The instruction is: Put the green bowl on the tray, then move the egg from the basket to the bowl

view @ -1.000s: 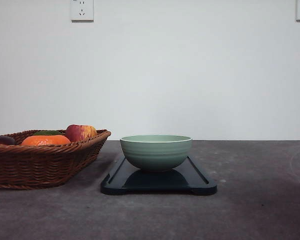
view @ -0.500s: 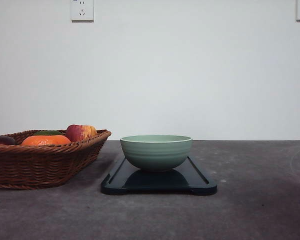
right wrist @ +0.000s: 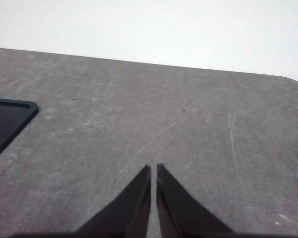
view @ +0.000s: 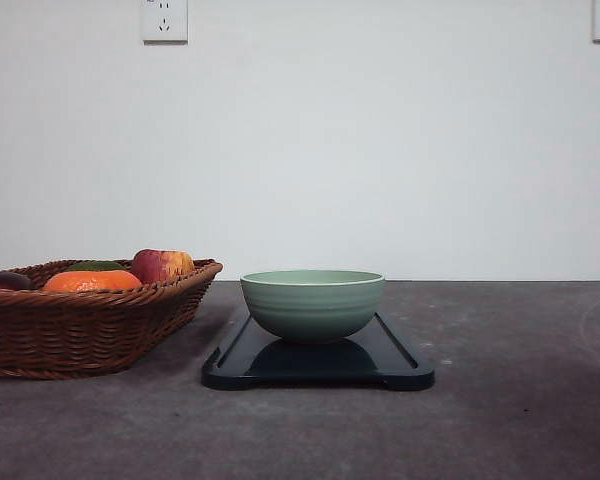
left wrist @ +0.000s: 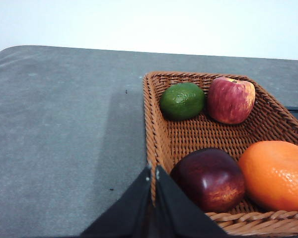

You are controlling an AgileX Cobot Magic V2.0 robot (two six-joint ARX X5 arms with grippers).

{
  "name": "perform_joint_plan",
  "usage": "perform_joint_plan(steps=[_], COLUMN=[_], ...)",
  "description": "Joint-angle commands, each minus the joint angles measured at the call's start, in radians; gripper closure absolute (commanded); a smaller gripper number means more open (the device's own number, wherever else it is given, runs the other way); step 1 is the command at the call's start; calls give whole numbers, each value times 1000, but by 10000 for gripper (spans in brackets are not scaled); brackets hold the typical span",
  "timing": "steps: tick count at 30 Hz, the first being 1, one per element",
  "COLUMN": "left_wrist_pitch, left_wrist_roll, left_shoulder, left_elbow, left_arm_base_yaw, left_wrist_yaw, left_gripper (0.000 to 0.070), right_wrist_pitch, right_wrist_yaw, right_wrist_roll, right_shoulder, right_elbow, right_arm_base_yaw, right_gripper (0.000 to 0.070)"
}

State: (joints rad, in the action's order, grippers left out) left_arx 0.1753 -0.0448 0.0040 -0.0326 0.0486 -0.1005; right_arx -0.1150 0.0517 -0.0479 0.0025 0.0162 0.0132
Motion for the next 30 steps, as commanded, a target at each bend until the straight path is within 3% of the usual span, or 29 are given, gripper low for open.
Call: perform_joint_plan(steps=[1,30], left_wrist_pitch=[9,9], left_wrist_roll=[3,3], left_shoulder=[-1,-1], left_elbow=[19,19], left_arm_base_yaw=[2,2], left_wrist_yaw=[3,3], left_gripper=[700,700], right_wrist_pitch=[12,12], right_wrist_yaw=[-1,-1], right_wrist_roll=[10,10], right_shoulder=[1,1], right_elbow=[-4,-4], right_arm_base_yaw=[0,0], right_gripper=[687,687])
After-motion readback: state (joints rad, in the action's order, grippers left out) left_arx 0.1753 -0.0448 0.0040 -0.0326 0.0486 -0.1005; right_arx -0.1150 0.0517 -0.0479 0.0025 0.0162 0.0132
